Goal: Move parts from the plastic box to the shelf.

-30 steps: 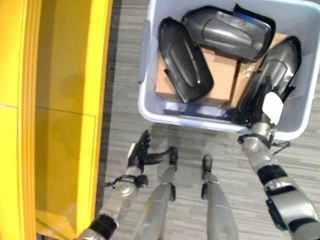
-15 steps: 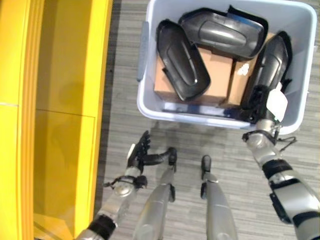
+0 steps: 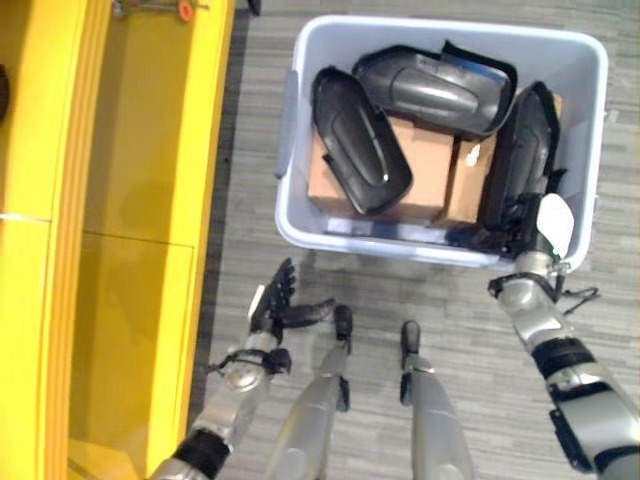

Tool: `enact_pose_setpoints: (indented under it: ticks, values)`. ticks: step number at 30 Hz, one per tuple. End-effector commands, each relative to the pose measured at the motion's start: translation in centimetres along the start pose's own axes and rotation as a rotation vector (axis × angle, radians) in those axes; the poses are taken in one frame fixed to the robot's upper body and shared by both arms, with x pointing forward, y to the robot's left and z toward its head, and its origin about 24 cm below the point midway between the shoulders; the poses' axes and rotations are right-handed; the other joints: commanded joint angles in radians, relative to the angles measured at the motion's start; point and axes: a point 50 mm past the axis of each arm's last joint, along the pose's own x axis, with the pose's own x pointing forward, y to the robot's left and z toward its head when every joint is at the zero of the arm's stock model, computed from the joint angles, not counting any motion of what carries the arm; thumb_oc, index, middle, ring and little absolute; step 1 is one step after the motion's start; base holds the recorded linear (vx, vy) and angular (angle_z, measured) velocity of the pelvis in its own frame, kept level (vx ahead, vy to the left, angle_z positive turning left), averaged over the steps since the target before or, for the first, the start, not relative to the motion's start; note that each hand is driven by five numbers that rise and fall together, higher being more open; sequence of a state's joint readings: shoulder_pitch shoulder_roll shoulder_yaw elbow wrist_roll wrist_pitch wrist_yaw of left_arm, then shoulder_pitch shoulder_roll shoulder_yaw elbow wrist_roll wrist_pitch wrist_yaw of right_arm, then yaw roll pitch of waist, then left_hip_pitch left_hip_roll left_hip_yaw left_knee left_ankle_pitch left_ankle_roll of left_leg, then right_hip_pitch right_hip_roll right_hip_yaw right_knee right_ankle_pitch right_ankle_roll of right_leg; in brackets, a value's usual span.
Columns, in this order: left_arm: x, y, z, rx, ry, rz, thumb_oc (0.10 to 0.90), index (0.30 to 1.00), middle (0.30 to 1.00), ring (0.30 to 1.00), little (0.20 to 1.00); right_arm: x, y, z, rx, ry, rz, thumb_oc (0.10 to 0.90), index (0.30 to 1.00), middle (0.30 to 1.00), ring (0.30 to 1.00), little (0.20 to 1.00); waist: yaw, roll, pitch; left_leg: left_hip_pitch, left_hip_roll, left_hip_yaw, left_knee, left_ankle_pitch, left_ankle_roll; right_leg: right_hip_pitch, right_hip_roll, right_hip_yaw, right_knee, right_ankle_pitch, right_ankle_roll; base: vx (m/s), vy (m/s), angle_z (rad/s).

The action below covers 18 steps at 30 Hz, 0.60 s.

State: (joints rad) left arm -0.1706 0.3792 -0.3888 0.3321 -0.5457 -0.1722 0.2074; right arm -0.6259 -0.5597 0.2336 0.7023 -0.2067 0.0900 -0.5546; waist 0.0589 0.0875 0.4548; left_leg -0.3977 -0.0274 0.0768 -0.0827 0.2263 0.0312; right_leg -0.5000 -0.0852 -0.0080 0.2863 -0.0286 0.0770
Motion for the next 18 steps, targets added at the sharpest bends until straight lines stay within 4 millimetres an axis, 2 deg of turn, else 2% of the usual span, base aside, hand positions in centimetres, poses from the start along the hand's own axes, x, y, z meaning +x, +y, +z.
enact_pose_setpoints:
  ticks: [1, 4, 6, 8, 13, 14, 16, 17, 18]
  values:
    - [-0.5, -0.4, 0.8, -0.019, -0.061, -0.031, 0.9, 1.0, 1.0, 1.0, 1.0, -0.5, -1.5, -1.0, -0.099, -0.065, -0.041, 0.4, 0.3, 0.3, 0.3, 0.3, -0.003, -0.042, -0.073, 0.027, -0.011, -0.028, 0.105, -0.147, -0.025, 0.114, -0.046, -0.055, -0.173, 0.151, 0.052, 0.01, -0.027, -0.04]
    - [-0.6, -0.3, 0.5, -0.014, -0.049, -0.03, 0.9, 1.0, 1.0, 1.0, 1.0, -0.5, -2.7, -0.5, -0.109, -0.111, -0.093, 0.4, 0.3, 0.3, 0.3, 0.3, -0.006, -0.049, -0.094, 0.056, -0.008, -0.032, 0.099, -0.149, -0.025, 0.141, -0.046, -0.056, -0.174, 0.143, 0.05, 0.0, 0.0, 0.0]
    - [-0.6, -0.3, 0.5, -0.013, -0.048, -0.03, 0.9, 1.0, 1.0, 1.0, 1.0, -0.5, -2.7, -0.6, -0.109, -0.11, -0.093, 0.4, 0.3, 0.3, 0.3, 0.3, -0.006, -0.049, -0.093, 0.059, -0.008, -0.032, 0.098, -0.149, -0.025, 0.143, -0.046, -0.056, -0.174, 0.143, 0.05, 0.0, 0.0, 0.0]
    - [-0.8, 0.0, 0.0, -0.004, -0.027, -0.023, 0.9, 1.0, 1.0, 1.0, 1.0, -0.8, -4.0, 0.4, -0.068, -0.172, -0.161, 0.4, 0.3, 0.3, 0.3, 0.3, -0.012, -0.06, -0.116, 0.097, -0.005, -0.037, 0.096, -0.155, -0.023, 0.174, -0.043, -0.059, -0.172, 0.13, 0.049, 0.05, -0.039, -0.01]
    - [-1.4, 0.8, -1.0, 0.009, 0.012, 0.0, 0.9, 1.0, 1.0, 1.0, 1.0, -2.0, -5.2, 0.7, -0.069, -0.242, -0.2, 0.4, 0.3, 0.3, 0.3, 0.3, -0.018, -0.076, -0.165, 0.172, 0.0, -0.041, 0.072, -0.16, -0.026, 0.244, -0.042, -0.065, -0.186, 0.114, 0.049, 0.07, -0.036, -0.01]
    - [-1.7, 1.1, -1.4, 0.014, 0.029, 0.01, 0.9, 1.0, 1.0, 1.0, 1.0, -2.3, -5.8, 0.8, -0.057, -0.257, -0.223, 0.4, 0.3, 0.3, 0.3, 0.3, -0.021, -0.08, -0.19, 0.197, 0.001, -0.042, 0.059, -0.158, -0.028, 0.27, -0.039, -0.068, -0.201, 0.112, 0.049, 0.07, -0.037, -0.01]
    - [-1.8, 1.1, -1.5, 0.015, 0.031, 0.01, 0.9, 1.0, 1.0, 1.0, 1.0, -2.3, -5.8, 0.8, -0.058, -0.256, -0.222, 0.4, 0.3, 0.3, 0.3, 0.3, -0.02, -0.08, -0.19, 0.201, 0.001, -0.043, 0.056, -0.157, -0.029, 0.275, -0.039, -0.069, -0.204, 0.112, 0.049, 0.04, -0.024, 0.02]
    - [-2.0, 1.3, -1.9, 0.016, 0.045, 0.013, 0.9, 1.0, 1.0, 1.0, 1.0, -2.5, -6.3, 1.0, -0.059, -0.275, -0.24, 0.4, 0.3, 0.3, 0.3, 0.3, -0.023, -0.085, -0.218, 0.224, 0.004, -0.042, 0.042, -0.156, -0.032, 0.297, -0.038, -0.075, -0.222, 0.112, 0.051, 0.04, -0.023, 0.03]
    - [-2.1, 1.3, -1.9, 0.016, 0.047, 0.013, 0.9, 1.0, 1.0, 1.0, 1.0, -2.5, -6.3, 0.9, -0.06, -0.274, -0.239, 0.4, 0.3, 0.3, 0.3, 0.3, -0.023, -0.085, -0.218, 0.227, 0.004, -0.042, 0.04, -0.156, -0.032, 0.3, -0.037, -0.075, -0.224, 0.113, 0.051, 0.08, -0.054, 0.0]
